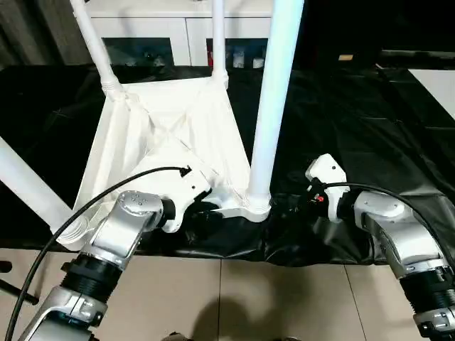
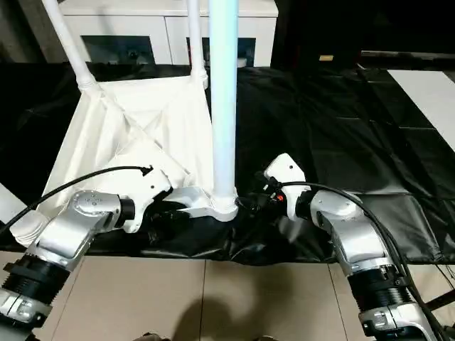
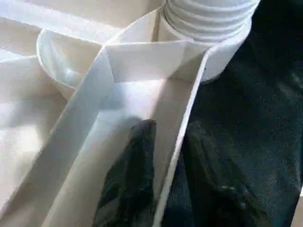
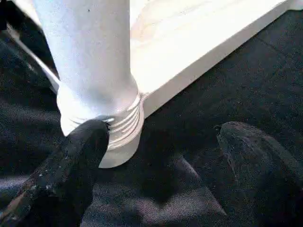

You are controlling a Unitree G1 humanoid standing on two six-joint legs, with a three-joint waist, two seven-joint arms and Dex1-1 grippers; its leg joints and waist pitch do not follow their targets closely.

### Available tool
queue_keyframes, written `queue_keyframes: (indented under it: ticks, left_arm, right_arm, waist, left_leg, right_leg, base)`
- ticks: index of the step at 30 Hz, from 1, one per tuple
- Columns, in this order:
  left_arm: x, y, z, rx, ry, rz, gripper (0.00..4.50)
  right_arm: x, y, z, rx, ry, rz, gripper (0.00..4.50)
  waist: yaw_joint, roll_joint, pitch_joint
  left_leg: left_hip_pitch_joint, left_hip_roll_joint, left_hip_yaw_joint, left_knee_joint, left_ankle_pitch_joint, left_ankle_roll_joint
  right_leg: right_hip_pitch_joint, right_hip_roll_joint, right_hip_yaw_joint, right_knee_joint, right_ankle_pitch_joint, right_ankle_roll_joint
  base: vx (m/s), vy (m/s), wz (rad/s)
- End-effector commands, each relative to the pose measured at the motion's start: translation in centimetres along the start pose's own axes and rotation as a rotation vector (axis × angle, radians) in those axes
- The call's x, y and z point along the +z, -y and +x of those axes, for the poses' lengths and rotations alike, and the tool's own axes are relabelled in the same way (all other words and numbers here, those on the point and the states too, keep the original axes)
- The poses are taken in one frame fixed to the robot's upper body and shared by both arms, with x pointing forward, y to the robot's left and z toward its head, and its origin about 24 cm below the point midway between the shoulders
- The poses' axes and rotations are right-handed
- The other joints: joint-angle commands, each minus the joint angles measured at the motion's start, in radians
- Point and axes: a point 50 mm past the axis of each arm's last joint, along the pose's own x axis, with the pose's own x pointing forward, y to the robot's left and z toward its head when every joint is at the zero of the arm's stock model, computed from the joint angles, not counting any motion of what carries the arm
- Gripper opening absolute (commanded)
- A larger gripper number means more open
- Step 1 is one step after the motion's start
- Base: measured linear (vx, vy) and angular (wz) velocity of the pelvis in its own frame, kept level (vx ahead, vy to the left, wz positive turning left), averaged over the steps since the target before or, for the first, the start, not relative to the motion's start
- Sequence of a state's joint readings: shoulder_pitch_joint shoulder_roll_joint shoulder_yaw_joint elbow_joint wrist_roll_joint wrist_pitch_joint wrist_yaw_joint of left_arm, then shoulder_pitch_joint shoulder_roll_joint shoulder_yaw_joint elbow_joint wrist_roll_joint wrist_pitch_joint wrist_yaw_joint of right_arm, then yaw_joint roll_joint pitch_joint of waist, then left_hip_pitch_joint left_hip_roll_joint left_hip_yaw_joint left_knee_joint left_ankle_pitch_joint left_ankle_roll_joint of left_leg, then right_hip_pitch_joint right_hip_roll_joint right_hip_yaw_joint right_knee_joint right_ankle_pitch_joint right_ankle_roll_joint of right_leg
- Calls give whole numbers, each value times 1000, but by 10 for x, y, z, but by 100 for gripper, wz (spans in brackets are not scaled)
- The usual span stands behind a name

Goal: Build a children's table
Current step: Rotate table base

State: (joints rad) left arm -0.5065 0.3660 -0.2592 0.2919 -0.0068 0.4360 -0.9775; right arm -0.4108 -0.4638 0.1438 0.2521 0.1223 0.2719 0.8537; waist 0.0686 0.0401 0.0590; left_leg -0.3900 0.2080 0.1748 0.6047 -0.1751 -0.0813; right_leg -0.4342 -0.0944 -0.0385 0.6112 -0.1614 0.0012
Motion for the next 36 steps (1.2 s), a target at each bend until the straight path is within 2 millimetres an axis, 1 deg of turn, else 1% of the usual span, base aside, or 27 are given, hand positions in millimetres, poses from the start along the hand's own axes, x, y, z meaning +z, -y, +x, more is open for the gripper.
queue_keyframes:
  ticks: [1,2,3,4,5,6,8,10,11,12,13,14,15,16,19,20,22,23,27,28,29,32,34,36]
  left_arm:
    - [14,-2,2,-32,33,86,149]
    - [14,-3,1,-27,29,95,149]
    - [14,-4,0,-35,19,105,149]
    - [15,-7,-2,-43,-1,120,149]
    - [15,-9,-3,-46,-9,126,149]
    - [15,-9,-3,-45,-10,126,149]
    - [16,-13,-3,-43,-26,141,149]
    - [14,-15,-4,-58,-47,156,149]
    - [13,-15,-4,-72,-61,163,149]
    - [9,-16,-5,-103,-85,159,149]
    - [8,-16,-6,-111,-92,160,149]
    - [7,-16,-6,-118,-98,161,149]
    - [5,-15,-7,-131,-107,154,149]
    - [4,-15,-7,-133,-111,153,149]
    - [-1,-18,-5,-113,-107,135,149]
    - [-1,-19,-4,-116,-107,134,133]
    - [-2,-20,-3,-103,-92,133,114]
    - [-3,-22,-2,-87,-75,134,111]
    - [-8,-23,-2,-94,-79,125,69]
    - [-9,-23,-3,-101,-88,129,67]
    - [-10,-24,-3,-105,-87,124,61]
    - [-10,-25,-3,-121,-69,115,25]
    - [-11,-25,-3,-129,-78,124,16]
    - [-12,-25,-2,-137,-83,125,7]
  right_arm:
    - [4,-2,1,35,14,-25,416]
    - [3,-3,0,39,14,-26,416]
    - [3,-3,0,44,13,-27,416]
    - [2,-4,-2,53,11,-32,416]
    - [1,-5,-3,59,10,-33,416]
    - [1,-5,-3,60,10,-34,416]
    - [1,-6,-4,69,9,-37,416]
    - [1,-7,-5,81,11,-38,416]
    - [2,-8,-5,88,12,-41,416]
    - [2,-9,-6,98,14,-44,416]
    - [2,-10,-6,102,14,-44,416]
    - [2,-10,-6,105,15,-45,416]
    - [2,-11,-7,108,16,-46,416]
    - [2,-11,-7,110,16,-46,416]
    - [4,-11,-8,116,23,-45,416]
    - [4,-12,-8,116,24,-44,416]
    - [5,-12,-7,122,28,-43,416]
    - [5,-13,-7,132,31,-42,416]
    - [5,-14,-7,150,29,-39,416]
    - [5,-14,-7,152,28,-39,416]
    - [5,-14,-7,155,28,-38,416]
    - [6,-14,-7,163,29,-40,416]
    - [6,-14,-7,164,29,-40,416]
    - [6,-14,-7,165,29,-41,416]
  waist:
    - [2,-20,-82]
    - [2,-22,-82]
    - [1,-23,-81]
    - [0,-19,-81]
    - [-4,-20,-81]
    - [-6,-20,-80]
    - [-7,-19,-82]
    - [-8,-21,-82]
    - [-6,-7,-83]
    - [-8,-14,-83]
    - [-7,-10,-84]
    - [-7,-11,-83]
    - [-7,-9,-84]
    - [-7,-10,-84]
    - [-7,-11,-83]
    - [-6,-13,-83]
    - [-6,-12,-83]
    - [-6,-15,-83]
    - [-5,-15,-82]
    - [-5,-19,-83]
    - [-4,-18,-83]
    - [-5,-19,-83]
    - [-5,-19,-84]
    - [-7,-19,-85]
  left_leg:
    - [13,1,10,-59,-131,99]
    - [10,1,9,-60,-135,94]
    - [9,1,9,-60,-139,91]
    - [11,0,9,-60,-148,87]
    - [9,-2,8,-61,-149,81]
    - [11,-2,8,-61,-159,77]
    - [12,-2,8,-60,-159,75]
    - [10,-3,8,-60,-152,76]
    - [14,-2,6,-60,-157,74]
    - [12,-2,7,-60,-161,72]
    - [13,-1,6,-61,-162,71]
    - [14,0,6,-61,-162,69]
    - [15,0,6,-61,-166,67]
    - [15,1,6,-62,-168,65]
    - [16,0,7,-61,-182,64]
    - [15,0,6,-62,-183,63]
    - [15,1,6,-62,-184,62]
    - [14,0,5,-61,-186,63]
    - [15,1,5,-63,-197,61]
    - [14,2,5,-63,-191,61]
    - [15,1,5,-62,-185,62]
    - [14,1,5,-62,-178,62]
    - [13,1,5,-62,-174,64]
    - [11,1,4,-61,-160,67]
  right_leg:
    - [66,-22,20,-59,-124,-234]
    - [70,-23,20,-58,-126,-230]
    - [71,-23,20,-58,-129,-227]
    - [70,-23,20,-58,-142,-221]
    - [72,-23,20,-59,-151,-215]
    - [71,-22,19,-61,-164,-211]
    - [71,-21,19,-62,-162,-213]
    - [72,-20,19,-62,-159,-215]
    - [70,-21,19,-61,-163,-217]
    - [71,-20,19,-62,-158,-218]
    - [71,-20,19,-61,-155,-220]
    - [70,-19,18,-60,-146,-224]
    - [70,-20,18,-59,-139,-231]
    - [72,-20,18,-59,-133,-237]
    - [71,-20,19,-61,-142,-241]
    - [72,-21,18,-60,-149,-238]
    - [71,-21,18,-61,-152,-236]
    - [72,-21,18,-62,-156,-235]
    - [71,-22,18,-64,-178,-227]
    - [72,-24,19,-63,-179,-225]
    - [71,-23,19,-62,-181,-223]
    - [72,-24,19,-63,-183,-222]
    - [73,-24,19,-62,-176,-223]
    - [74,-24,19,-58,-149,-228]
  base:
    - [0,0,0]
    - [0,0,0]
    - [0,0,0]
    - [0,0,0]
    - [0,0,0]
    - [0,0,0]
    - [0,0,0]
    - [0,0,0]
    - [0,0,0]
    - [0,0,0]
    - [0,0,0]
    - [0,0,0]
    - [0,0,0]
    - [0,0,0]
    - [0,0,0]
    - [0,0,0]
    - [0,0,0]
    - [0,0,0]
    - [0,0,0]
    - [0,0,0]
    - [0,0,0]
    - [0,0,0]
    - [0,0,0]
    - [0,0,0]
